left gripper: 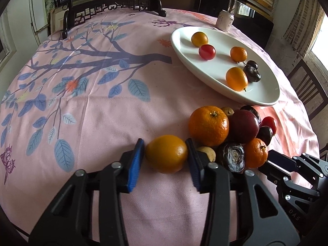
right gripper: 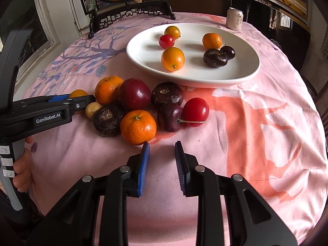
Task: Organize fruits
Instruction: 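Grasp a mandarin with the right tool while the left grasps a large orange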
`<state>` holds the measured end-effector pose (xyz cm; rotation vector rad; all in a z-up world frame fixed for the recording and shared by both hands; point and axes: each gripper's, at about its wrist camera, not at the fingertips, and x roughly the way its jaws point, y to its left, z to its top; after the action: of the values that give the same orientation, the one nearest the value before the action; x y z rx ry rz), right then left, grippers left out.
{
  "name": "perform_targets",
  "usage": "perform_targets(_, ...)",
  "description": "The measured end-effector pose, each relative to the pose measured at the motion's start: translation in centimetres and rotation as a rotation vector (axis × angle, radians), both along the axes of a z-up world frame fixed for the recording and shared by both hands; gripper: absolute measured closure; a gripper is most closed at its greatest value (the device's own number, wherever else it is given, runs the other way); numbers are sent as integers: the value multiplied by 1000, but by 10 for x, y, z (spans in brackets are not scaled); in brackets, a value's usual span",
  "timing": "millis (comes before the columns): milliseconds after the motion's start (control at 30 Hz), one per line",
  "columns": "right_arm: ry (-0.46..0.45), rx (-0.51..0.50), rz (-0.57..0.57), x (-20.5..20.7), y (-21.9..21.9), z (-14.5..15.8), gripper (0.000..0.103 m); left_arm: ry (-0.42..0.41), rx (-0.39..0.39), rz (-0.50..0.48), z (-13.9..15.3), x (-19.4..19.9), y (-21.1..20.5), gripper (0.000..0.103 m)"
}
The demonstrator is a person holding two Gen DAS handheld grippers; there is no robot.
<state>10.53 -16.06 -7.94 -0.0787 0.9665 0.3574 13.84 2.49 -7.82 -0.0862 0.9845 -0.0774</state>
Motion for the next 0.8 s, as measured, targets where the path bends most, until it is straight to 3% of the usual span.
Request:
perform_targets(300, -2, 9, -17, -6, -2, 9, 70, -14, -24, 5, 2, -8, 5, 65)
perform_targets(467, -66, 19, 9, -15, 9, 30, 51, -36, -61, 17, 9, -20, 20, 65)
perform_targets(633, -22, -51, 34, 0, 34, 21, 51, -53, -96, 30, 16, -28, 35, 65)
perform_targets(700, 7, -61, 22, 4, 37, 13, 58, -60, -109, 30, 19, -30, 39, 65)
perform_targets(800, 9, -70, 10, 5, 36, 11, 60, -73, -119, 23, 24, -34, 42, 65)
